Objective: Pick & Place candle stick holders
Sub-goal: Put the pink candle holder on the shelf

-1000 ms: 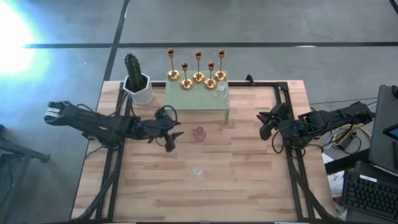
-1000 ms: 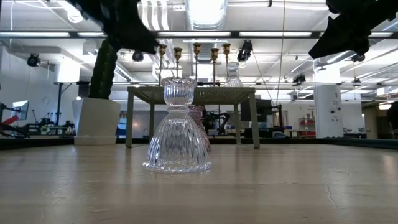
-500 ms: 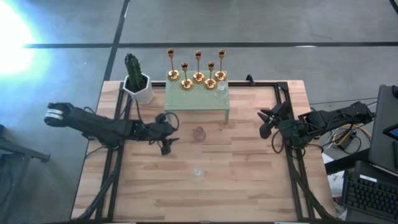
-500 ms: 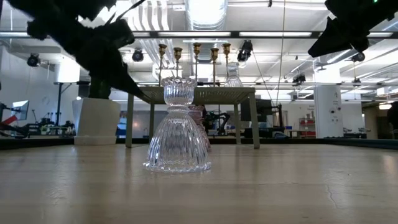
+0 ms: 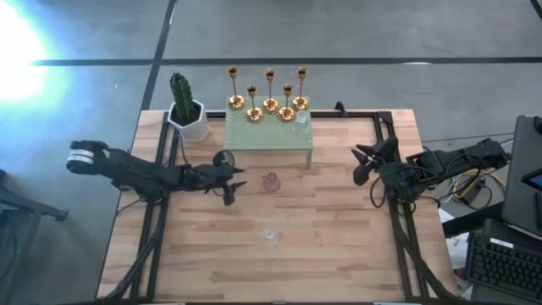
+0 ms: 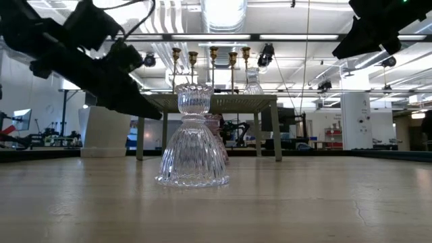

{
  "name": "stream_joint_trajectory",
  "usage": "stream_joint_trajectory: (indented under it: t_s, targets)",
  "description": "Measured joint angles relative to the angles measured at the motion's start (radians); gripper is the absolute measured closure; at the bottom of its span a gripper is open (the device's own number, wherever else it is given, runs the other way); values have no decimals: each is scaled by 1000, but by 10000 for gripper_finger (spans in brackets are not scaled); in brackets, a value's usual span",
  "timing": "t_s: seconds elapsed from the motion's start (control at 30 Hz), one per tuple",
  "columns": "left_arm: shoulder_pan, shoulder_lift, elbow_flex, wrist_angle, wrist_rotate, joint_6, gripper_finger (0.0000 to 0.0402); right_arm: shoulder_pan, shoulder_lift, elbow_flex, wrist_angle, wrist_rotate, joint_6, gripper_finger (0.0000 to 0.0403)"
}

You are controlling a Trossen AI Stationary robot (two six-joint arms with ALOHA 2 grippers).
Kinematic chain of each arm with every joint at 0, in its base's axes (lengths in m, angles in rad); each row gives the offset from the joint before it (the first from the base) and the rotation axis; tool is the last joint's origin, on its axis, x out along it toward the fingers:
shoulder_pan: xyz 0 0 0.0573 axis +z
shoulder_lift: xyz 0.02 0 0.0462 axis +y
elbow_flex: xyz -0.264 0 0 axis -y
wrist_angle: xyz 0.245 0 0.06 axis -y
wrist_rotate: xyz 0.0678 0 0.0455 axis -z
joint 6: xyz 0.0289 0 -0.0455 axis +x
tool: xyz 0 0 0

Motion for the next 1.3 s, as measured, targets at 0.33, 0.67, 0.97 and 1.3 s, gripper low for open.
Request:
stream_joint_trajectory:
  t_s: [0.33, 0.67, 0.97, 1.3]
  targets:
    - [22, 219, 147, 9, 2, 33, 193, 1, 0, 0, 3, 15, 3, 307]
    - [47, 373, 272, -40, 53, 12, 171, 1, 0, 0, 3, 12, -3, 288]
    - [52, 383, 329, -98, 77, 55, 118, 1, 0, -3, 3, 7, -5, 283]
    - [74, 426, 322, 59, 202, 84, 115, 0, 0, -26, 5, 4, -5, 296]
